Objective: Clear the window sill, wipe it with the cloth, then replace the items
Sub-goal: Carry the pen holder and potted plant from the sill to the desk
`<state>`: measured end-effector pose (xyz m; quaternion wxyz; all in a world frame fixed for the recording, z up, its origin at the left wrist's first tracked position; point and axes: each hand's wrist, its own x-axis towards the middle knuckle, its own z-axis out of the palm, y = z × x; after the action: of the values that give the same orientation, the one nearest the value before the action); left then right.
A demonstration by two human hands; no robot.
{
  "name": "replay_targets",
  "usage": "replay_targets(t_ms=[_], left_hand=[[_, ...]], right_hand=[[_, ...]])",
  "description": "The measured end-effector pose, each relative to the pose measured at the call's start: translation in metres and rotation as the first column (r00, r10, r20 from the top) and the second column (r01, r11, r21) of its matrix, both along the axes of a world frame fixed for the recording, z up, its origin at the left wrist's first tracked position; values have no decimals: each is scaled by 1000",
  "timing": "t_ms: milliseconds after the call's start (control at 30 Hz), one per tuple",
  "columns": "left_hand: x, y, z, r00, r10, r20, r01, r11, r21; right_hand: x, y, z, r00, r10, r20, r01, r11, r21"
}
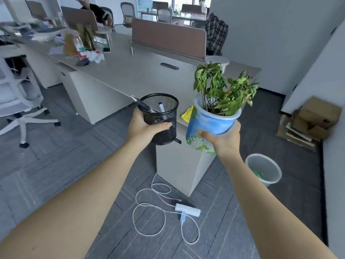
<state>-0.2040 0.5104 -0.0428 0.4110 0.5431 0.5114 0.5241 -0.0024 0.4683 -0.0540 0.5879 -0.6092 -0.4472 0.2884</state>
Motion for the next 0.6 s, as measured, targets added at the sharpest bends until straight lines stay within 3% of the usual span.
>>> replay_targets(t_ms=[600], left_hand=[[-19, 287, -44, 998, -52, -44, 49, 997, -63]], right_hand=[[-19, 267, -27, 998, -45, -45, 40, 992, -119]])
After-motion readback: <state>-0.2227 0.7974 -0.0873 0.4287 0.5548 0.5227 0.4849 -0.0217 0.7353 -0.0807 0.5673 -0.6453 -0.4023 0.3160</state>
